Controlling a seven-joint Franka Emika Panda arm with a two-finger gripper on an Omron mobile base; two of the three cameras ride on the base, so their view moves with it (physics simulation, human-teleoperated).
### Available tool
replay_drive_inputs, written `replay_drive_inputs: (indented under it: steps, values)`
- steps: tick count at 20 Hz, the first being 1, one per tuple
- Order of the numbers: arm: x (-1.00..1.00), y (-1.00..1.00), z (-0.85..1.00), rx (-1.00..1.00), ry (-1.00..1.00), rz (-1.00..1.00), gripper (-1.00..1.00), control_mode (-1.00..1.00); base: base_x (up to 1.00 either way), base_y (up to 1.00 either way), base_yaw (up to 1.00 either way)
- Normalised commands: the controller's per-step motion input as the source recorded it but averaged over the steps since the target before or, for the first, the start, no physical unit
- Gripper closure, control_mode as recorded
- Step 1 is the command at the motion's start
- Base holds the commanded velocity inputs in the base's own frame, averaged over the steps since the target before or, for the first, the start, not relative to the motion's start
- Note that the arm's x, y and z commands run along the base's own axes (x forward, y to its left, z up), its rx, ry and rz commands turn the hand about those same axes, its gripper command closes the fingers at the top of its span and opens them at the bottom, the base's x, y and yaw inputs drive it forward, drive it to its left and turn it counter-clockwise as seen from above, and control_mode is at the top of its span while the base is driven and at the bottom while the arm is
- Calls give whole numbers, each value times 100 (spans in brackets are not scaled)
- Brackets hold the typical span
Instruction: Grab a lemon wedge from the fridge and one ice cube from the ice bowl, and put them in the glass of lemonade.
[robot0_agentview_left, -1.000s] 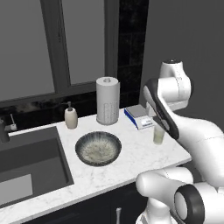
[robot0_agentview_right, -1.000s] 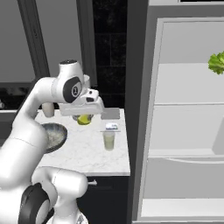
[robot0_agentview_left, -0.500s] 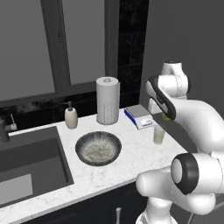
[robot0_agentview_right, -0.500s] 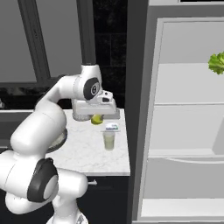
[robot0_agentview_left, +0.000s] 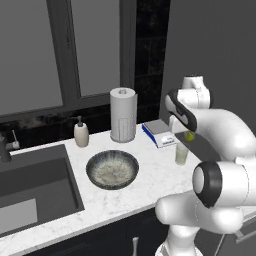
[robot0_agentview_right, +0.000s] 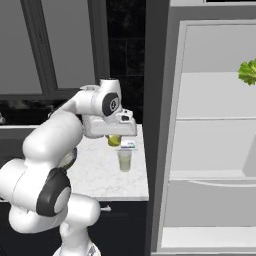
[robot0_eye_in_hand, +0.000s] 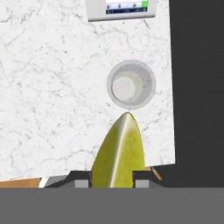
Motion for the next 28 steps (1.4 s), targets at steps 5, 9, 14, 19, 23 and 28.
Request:
replay_drive_inputs:
  steps: [5, 9, 14, 19, 23, 28]
  values:
    - [24, -10, -17, 0, 0, 0, 100, -100, 0, 0, 0]
    - [45, 0, -3, 0, -2, 0, 100, -100, 0, 0, 0]
    - [26, -2, 0, 0, -13, 0, 100, -100, 0, 0, 0]
    - [18, -17, -16, 0, -1, 0, 100, -100, 0, 0, 0]
    - [10, -6, -5, 0, 0, 0, 100, -100, 0, 0, 0]
    - [3, 3, -9, 0, 0, 0, 100, -100, 0, 0, 0]
